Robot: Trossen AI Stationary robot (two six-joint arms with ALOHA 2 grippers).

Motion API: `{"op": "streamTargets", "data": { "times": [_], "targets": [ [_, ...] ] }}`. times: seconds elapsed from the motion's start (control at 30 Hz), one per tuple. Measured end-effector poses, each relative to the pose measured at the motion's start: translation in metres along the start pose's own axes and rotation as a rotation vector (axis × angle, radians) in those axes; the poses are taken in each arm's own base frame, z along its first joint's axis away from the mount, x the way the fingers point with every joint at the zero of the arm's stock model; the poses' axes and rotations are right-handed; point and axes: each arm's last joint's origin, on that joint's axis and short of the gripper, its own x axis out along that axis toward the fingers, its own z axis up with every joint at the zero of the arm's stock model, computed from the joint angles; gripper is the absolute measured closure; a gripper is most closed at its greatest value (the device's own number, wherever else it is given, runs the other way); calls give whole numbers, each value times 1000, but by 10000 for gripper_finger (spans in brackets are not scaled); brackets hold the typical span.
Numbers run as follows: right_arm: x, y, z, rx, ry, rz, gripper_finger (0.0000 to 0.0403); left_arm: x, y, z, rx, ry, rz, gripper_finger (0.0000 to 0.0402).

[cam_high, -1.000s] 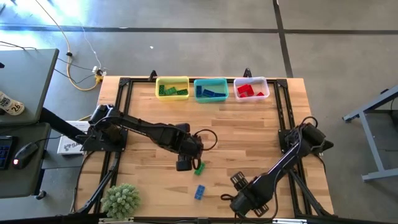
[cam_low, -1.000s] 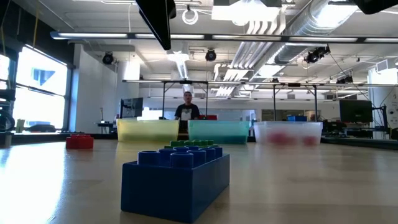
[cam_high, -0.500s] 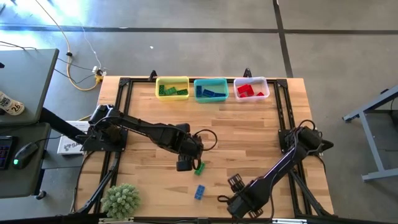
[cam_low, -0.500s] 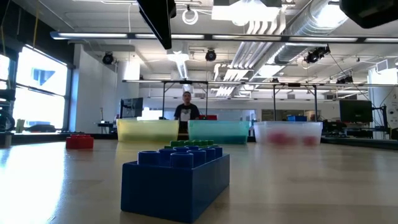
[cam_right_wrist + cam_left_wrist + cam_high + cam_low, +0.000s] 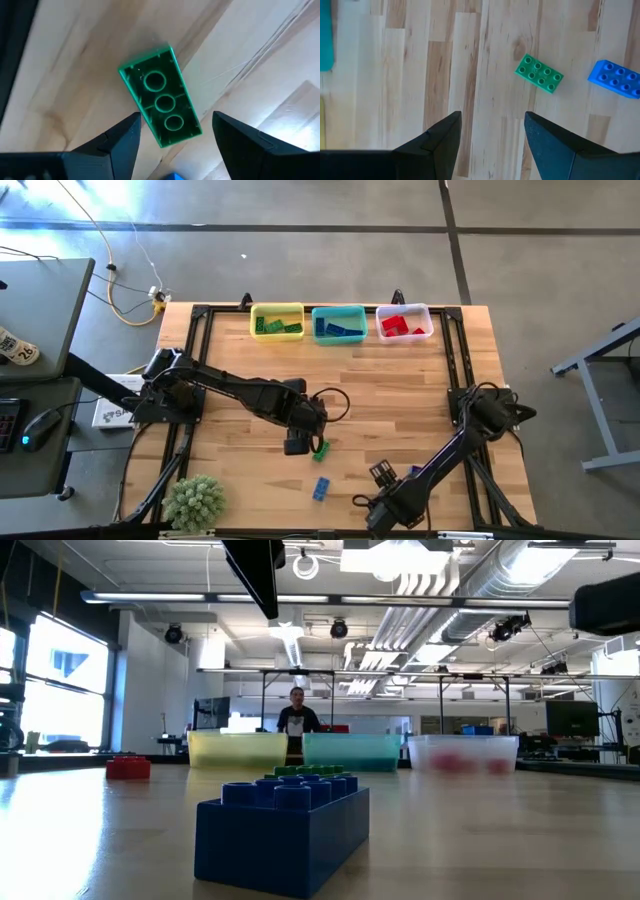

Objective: Sort & place blocks by color
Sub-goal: Put the green game piece into the yellow bin

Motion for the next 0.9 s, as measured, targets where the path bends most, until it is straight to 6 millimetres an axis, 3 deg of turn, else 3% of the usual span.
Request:
{"op": "streamTargets", "data": {
  "times": [0.4, 0.53, 0.73, 0.9],
  "targets": [
    [17, 2, 5, 1, 41, 32, 174, 0, 0, 0, 2, -1, -1, 197],
    [20, 2, 6, 3, 41, 59, 206, 0, 0, 0, 3, -1, -1, 197],
    [20, -1, 8, 60, 40, 74, 284, 0, 0, 0, 3, -1, -1, 197],
    [20, -10, 10, 217, 44, 83, 291, 0, 0, 0, 4, -1, -1, 197]
  ]
}}
